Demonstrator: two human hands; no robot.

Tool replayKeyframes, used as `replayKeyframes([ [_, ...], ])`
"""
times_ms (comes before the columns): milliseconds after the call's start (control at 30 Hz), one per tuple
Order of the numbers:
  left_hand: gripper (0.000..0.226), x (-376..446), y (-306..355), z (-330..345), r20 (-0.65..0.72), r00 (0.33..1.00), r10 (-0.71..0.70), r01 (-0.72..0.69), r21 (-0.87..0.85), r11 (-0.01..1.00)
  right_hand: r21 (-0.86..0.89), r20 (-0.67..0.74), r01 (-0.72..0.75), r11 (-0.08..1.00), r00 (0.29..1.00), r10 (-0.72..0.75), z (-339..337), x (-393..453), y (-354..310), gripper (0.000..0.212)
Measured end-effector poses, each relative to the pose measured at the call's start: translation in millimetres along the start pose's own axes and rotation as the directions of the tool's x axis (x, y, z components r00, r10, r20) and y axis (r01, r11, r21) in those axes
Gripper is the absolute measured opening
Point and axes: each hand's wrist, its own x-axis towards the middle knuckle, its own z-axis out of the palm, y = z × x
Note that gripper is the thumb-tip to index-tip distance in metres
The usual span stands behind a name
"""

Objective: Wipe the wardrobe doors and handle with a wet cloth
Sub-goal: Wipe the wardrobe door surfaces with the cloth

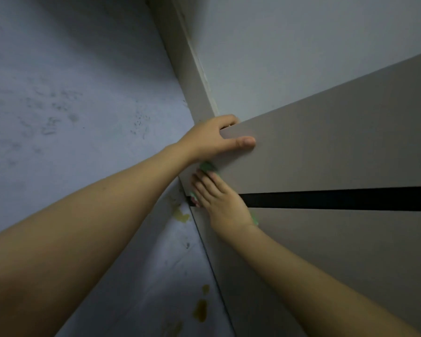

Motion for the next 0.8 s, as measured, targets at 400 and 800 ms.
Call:
replayKeyframes([
  [400,0.038,9,-9,-4,0.107,0.991,-0.084,0.092,-0.076,0.993,0.069,0.062,-0.029,0.997,0.998,0.025,-4,42,-10,0.058],
  [800,0.078,2,-3,-5,0.055,0.994,-0.098,0.099,-0.014,0.995,0.148,-0.006,0.071,0.987,0.997,-0.07,41,-13,-60,0.052],
])
